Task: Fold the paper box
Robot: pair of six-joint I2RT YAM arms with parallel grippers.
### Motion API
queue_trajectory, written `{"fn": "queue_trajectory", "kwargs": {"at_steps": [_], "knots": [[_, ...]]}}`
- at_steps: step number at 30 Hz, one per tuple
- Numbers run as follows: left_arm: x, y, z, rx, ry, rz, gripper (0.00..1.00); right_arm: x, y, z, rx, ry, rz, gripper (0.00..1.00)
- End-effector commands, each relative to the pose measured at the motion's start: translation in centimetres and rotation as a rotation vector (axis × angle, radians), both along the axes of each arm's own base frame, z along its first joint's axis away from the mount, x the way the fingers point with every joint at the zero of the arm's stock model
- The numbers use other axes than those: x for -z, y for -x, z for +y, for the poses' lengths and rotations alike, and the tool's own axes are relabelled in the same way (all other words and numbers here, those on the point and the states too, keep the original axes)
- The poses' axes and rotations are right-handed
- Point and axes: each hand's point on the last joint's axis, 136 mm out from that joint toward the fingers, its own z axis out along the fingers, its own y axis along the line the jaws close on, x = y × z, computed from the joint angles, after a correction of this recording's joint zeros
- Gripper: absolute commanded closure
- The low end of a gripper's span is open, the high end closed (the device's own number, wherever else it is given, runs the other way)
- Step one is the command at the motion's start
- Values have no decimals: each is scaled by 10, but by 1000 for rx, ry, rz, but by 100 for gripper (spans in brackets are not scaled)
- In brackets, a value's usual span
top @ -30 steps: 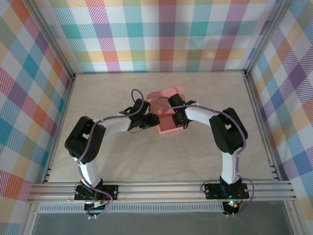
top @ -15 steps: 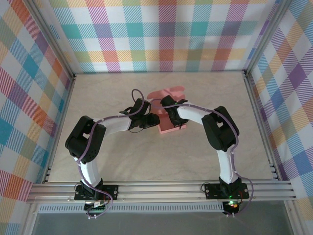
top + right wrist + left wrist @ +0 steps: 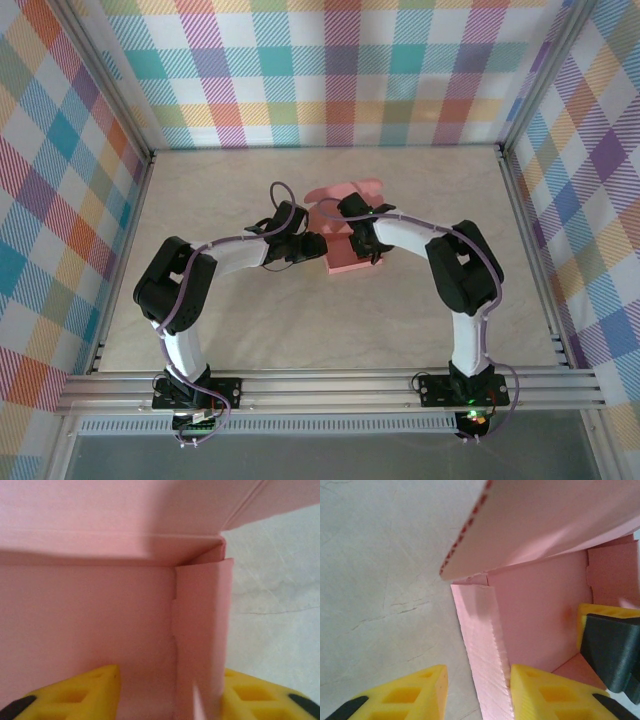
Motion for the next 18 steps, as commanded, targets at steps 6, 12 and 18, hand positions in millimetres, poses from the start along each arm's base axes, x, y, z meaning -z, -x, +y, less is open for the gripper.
{"fn": "queue_trajectory", "kwargs": {"at_steps": [6,12,18], "knots": [[-4,13,3,30,-54,16,61,-31,-5,5,34,-192,-44,44],[-4,13,3,30,-54,17,60,-28,-13,-5,57,-172,-44,41],[-10,13,3,31,-51,5,59,-31,-14,-12,66,-190,-51,43]]}}
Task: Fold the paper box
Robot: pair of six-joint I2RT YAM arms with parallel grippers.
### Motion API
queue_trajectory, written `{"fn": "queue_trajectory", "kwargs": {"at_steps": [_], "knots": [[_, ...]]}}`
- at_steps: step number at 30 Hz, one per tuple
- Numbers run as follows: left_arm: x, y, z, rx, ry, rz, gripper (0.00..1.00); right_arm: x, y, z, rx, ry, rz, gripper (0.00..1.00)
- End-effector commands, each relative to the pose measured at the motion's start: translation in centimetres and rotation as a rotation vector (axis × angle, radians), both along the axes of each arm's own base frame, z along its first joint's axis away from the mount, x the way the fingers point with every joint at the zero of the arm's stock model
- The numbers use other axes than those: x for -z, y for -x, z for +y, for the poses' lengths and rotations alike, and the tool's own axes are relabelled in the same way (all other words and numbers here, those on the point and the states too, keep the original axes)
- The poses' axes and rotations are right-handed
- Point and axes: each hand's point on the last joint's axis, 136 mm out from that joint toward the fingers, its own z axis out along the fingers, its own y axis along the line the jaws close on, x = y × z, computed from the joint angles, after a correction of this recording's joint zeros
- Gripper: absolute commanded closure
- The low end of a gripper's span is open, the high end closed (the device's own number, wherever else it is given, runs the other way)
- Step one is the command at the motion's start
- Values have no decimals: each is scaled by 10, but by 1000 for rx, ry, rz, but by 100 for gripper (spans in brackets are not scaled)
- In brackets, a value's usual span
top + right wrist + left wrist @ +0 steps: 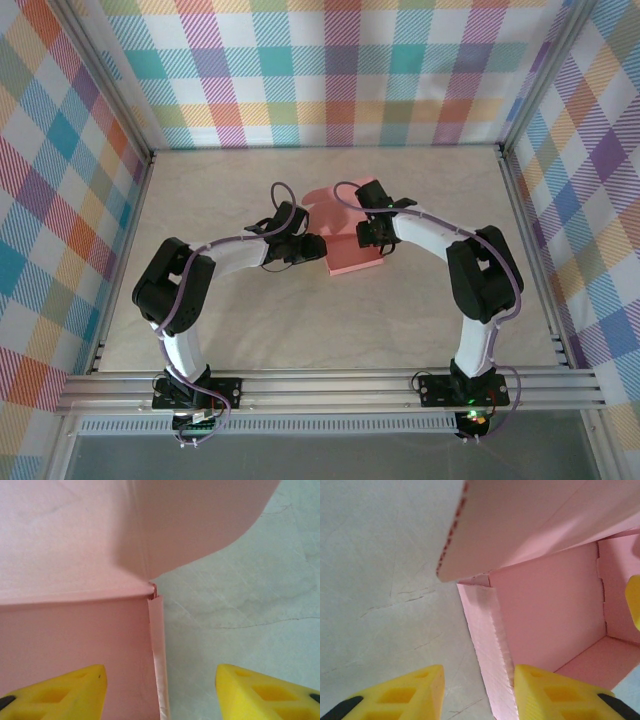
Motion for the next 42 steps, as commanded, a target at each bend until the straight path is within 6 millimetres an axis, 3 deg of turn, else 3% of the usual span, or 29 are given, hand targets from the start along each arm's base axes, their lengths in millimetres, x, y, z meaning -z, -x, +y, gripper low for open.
{"fn": "queue_trajectory", "kwargs": {"at_steps": [1,6,16,25,30,42], "knots": [[-12,6,-1,21,-22,-11,59,-4,0,-1,4,-27,-5,44],[-19,5,-3,27,-15,-21,58,2,-6,-1,-14,1,-5,52],[-18,6,-7,36,-12,-15,62,17,-12,0,-33,50,12,79],[-17,6,-10,46,-6,-8,62,30,-9,-1,-38,79,40,85],[-17,6,-10,50,-7,-7,63,33,-9,-3,-44,105,45,100],[-16,6,-11,52,-3,-10,63,58,11,-15,-50,333,110,100]]}}
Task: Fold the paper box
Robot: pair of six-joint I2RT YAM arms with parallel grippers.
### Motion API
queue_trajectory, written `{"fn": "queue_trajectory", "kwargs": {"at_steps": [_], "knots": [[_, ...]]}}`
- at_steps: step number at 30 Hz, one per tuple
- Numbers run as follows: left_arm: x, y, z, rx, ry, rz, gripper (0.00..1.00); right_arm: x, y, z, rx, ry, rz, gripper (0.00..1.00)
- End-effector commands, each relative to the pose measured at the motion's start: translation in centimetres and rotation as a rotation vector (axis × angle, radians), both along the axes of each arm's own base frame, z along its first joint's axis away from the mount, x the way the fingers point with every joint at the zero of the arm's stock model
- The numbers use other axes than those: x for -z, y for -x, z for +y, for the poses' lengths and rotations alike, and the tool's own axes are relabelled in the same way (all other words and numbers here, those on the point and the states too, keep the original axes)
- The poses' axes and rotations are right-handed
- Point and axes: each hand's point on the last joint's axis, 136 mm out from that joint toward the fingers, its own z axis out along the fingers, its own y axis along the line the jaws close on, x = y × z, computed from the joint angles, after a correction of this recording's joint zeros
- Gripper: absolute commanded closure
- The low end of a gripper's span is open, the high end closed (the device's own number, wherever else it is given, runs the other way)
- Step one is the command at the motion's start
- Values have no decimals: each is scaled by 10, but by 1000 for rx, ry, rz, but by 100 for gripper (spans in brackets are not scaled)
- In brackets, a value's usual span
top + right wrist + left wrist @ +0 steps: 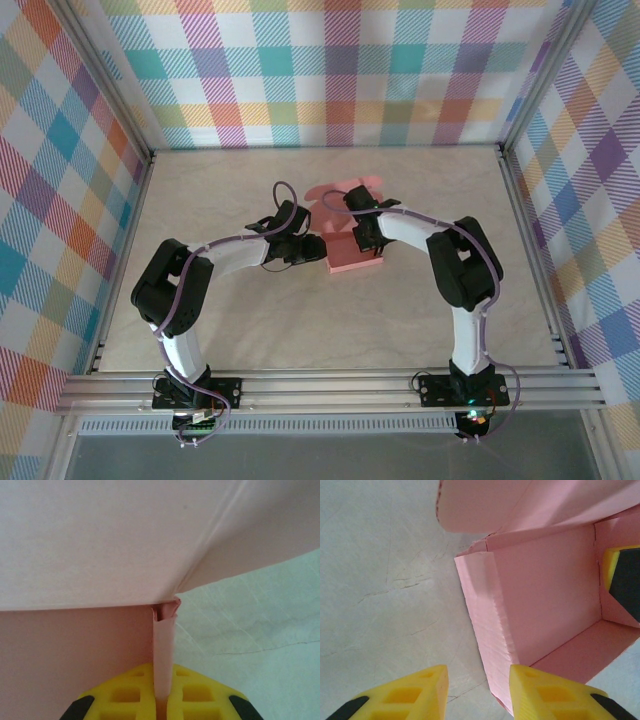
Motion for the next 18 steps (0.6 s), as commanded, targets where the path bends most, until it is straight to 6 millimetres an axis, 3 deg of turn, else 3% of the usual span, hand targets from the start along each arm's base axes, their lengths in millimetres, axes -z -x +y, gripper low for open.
{"fn": "queue_trajectory", "kwargs": {"at_steps": [1,12,18], "knots": [[-10,1,-10,32,18,-21,63,29,23,-18,10,169,101,100],[-7,2,-7,35,13,-29,63,64,48,-31,53,338,197,100],[-9,3,-4,30,4,-35,63,35,37,-24,65,264,115,100]]}}
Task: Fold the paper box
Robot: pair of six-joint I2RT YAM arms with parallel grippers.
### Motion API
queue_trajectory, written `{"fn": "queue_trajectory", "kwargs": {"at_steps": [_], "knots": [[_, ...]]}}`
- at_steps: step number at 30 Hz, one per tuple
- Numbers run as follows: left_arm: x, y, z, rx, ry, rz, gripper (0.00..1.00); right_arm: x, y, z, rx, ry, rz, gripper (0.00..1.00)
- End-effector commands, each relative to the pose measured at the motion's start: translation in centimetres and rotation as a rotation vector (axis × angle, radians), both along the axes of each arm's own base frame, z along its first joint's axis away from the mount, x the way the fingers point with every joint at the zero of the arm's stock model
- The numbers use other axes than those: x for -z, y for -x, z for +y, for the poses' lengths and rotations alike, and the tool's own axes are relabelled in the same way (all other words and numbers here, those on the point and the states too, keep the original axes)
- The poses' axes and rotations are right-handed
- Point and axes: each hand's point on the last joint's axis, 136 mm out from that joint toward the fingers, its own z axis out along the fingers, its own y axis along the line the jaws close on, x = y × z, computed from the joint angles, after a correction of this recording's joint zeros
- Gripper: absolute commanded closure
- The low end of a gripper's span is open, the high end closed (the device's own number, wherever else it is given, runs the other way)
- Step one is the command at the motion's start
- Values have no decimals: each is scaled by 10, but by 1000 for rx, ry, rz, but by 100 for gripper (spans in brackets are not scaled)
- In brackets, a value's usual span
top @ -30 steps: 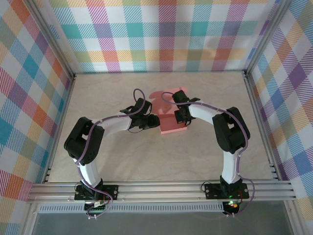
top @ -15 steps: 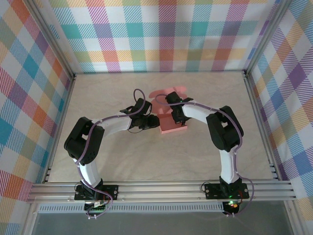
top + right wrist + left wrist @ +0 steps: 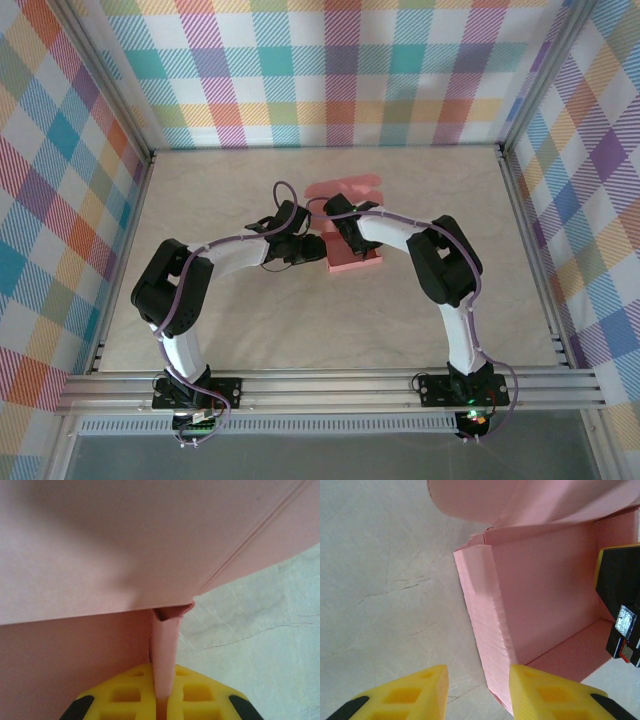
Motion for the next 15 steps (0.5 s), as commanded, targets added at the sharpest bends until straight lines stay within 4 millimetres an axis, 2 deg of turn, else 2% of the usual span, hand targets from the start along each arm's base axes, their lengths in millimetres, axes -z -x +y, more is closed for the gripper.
{"fn": "queue_trajectory", "kwargs": {"at_steps": [1,3,7,9,11,15], "knots": [[-11,3,-5,25,9,-34,63,26,35,-14,11,-7,153,100],[-12,3,-4,23,8,-36,63,11,31,-1,24,-144,122,100],[-17,3,-1,15,1,-44,63,-19,25,10,32,-270,63,90],[-20,4,0,14,-3,-49,63,-29,24,11,27,-293,45,72],[-23,4,1,13,-6,-55,63,-36,23,10,27,-298,28,59],[-30,3,2,8,-4,-69,63,-49,24,5,25,-320,-4,48]]}}
